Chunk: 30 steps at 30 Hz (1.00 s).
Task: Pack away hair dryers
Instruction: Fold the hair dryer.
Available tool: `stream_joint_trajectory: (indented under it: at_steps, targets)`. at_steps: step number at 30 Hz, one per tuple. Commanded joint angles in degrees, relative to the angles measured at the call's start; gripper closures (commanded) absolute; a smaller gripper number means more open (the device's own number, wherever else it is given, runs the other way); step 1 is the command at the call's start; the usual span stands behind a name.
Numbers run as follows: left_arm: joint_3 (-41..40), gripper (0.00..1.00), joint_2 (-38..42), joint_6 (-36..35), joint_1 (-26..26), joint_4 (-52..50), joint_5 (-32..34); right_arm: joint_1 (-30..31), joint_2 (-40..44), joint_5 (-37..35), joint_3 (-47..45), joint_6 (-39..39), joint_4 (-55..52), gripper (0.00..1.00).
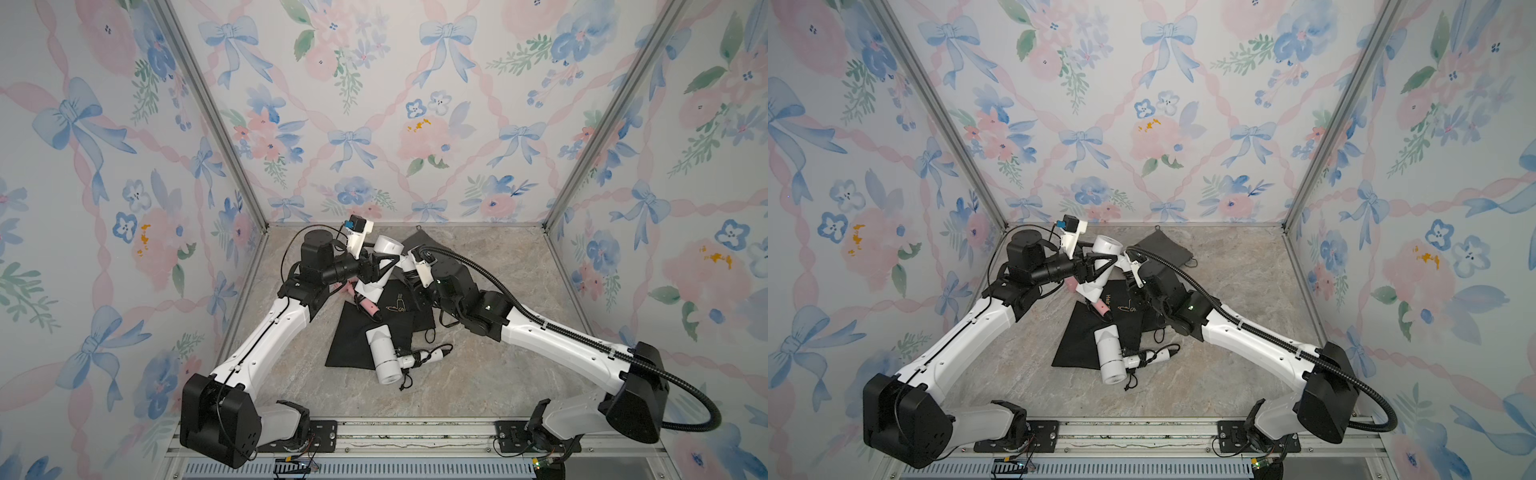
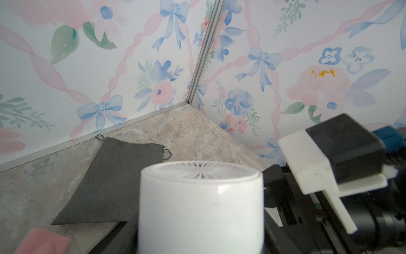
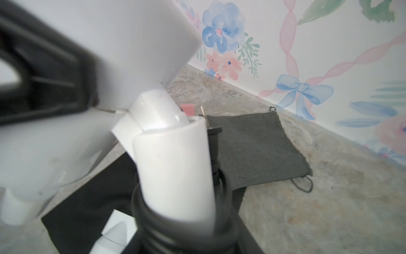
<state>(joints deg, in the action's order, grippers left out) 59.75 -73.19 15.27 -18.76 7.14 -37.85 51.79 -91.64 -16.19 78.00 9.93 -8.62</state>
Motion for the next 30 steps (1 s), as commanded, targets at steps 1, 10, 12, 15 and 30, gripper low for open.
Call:
stream_joint_trajectory:
  at_steps: [1,10,12,15,30]
  targets:
    - [-2.3,0.86,2.2,2.4,-1.6,7.2,-0.4,1.7,-1.8,1.1,5.0,15.5,13.4,0.61]
    - [-5.9,0.87,4.3,5.4,-2.3,13.4,0.2,2.4,-4.8,2.3,4.0,25.2,22.8,0.59]
    - [-6.0,0.87,4.5,5.7,-2.4,13.8,0.3,2.5,-5.5,3.1,3.9,28.0,25.5,0.59]
    - [-6.5,0.87,4.7,5.9,-2.6,14.2,0.5,2.6,-6.8,4.1,4.1,31.0,28.7,0.57]
    - [-7.4,0.87,5.1,6.5,-3.5,15.6,1.0,4.0,-11.3,6.2,5.2,36.7,35.9,0.52]
